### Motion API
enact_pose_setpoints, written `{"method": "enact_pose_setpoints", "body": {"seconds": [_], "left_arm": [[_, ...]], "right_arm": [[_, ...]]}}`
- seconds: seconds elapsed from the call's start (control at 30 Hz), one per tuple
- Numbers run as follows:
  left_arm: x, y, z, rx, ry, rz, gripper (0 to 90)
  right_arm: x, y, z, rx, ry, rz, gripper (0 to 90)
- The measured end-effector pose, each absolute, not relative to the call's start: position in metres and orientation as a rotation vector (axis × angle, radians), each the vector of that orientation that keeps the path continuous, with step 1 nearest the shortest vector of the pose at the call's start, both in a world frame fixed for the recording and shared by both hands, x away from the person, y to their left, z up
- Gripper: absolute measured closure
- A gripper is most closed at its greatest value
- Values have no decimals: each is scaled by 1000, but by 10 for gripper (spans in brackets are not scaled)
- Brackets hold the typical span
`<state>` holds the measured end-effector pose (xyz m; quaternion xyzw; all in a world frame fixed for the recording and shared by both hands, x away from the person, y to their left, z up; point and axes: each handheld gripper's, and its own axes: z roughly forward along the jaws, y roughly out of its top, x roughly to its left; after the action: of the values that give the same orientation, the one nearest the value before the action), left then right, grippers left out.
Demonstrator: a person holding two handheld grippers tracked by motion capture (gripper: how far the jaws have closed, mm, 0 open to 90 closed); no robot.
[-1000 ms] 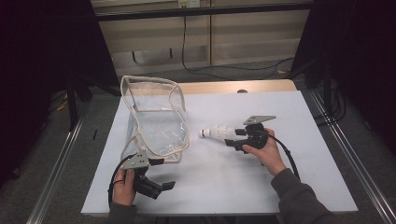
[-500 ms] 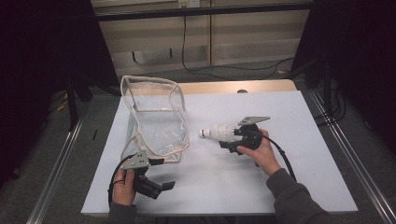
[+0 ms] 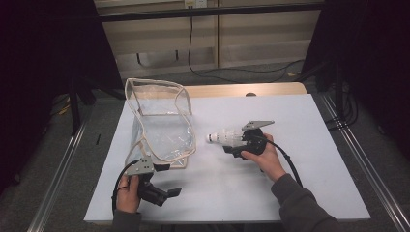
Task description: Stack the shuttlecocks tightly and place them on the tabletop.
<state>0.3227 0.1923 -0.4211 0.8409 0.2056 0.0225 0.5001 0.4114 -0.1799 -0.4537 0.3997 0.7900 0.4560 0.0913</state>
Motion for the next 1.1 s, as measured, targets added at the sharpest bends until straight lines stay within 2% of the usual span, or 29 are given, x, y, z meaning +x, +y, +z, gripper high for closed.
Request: {"method": "enact_pose_setpoints", "body": {"seconds": [0.17, 0.8, 1.1], "left_arm": [[322, 192, -421, 2037, 497, 54, 36], [323, 192, -421, 2035, 494, 53, 36], [323, 192, -421, 2034, 495, 54, 37]], "right_arm": [[413, -175, -455, 1184, 2355, 1354, 280], [418, -165, -458, 1199, 2336, 1319, 348], [419, -163, -459, 1214, 2320, 1310, 408]]}}
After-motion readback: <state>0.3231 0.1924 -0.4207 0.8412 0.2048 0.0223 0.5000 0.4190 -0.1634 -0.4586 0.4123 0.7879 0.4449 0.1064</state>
